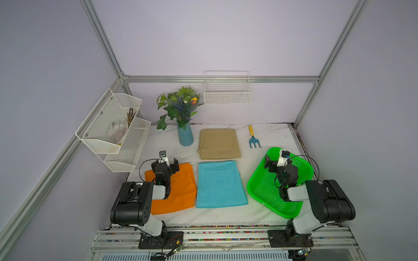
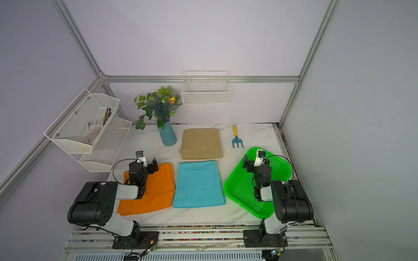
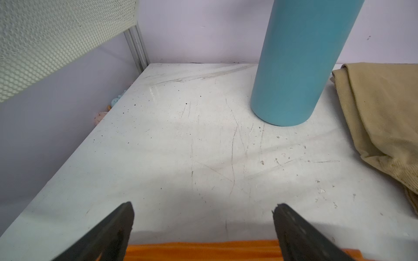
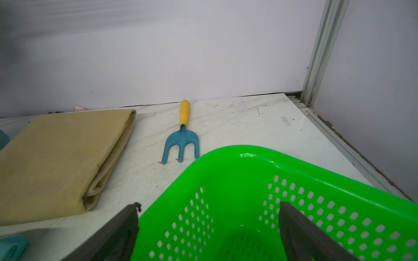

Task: Put the folded long pants in the basket
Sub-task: Adjust the basket at the center of the board.

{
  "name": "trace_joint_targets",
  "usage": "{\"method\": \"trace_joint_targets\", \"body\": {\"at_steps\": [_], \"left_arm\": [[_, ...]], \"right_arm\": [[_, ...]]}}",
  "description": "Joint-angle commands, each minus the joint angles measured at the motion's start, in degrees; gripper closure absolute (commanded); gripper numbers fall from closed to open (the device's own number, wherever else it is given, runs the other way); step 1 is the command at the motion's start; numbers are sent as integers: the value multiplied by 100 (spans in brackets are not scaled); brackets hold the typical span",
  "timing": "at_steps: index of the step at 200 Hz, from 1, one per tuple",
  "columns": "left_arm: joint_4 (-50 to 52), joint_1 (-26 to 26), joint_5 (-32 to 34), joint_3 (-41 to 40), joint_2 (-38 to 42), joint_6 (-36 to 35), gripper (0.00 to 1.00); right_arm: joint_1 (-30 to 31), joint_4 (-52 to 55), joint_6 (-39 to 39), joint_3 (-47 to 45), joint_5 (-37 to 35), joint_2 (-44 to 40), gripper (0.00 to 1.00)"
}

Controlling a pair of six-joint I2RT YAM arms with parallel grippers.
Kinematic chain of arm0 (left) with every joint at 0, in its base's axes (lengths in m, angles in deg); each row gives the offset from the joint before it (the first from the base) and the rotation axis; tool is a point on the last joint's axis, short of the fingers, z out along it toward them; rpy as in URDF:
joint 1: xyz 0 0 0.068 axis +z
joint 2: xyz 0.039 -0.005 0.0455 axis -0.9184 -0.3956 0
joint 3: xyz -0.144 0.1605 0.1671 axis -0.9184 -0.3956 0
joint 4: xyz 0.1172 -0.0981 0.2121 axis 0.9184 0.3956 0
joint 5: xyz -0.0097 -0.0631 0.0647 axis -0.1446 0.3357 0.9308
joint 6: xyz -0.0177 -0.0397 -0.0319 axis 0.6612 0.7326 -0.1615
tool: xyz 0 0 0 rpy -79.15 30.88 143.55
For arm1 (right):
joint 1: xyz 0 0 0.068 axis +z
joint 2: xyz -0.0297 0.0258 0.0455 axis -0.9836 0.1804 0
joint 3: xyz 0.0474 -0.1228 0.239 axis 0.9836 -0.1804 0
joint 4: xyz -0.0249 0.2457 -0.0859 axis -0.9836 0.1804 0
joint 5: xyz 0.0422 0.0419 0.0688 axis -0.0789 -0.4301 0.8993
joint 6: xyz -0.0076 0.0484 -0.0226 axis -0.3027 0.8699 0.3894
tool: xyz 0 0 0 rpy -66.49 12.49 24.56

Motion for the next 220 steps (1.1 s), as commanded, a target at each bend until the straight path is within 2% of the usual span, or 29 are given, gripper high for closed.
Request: {"method": "trace_joint_targets", "body": {"at_steps": [1,121,154,161,180,197,220], "left_arm": [[-154,37,-64,45,8,-60,0],[-114,36,-71,48,26,-28,0],[17,111,-252,83,66,-35,0],[-1,109,-261,62,91,-60,0],[447,63,219,289,287,15,0],[1895,45,514,988,481,86,0],[3635,2,536,2044,566,204,0]], "right_arm": [[41,-114,-64,-7,-16,39,0],[41,-121,-61,-7,-14,42,0],[63,-158,-97,-68,-51,-75,0],[71,45,-101,-46,-74,-358,0],[109,938,-99,166,-236,-966,0],[170,1936,-183,516,-404,-1515,0],[242,4544,77,1981,-912,-1735,1]]}}
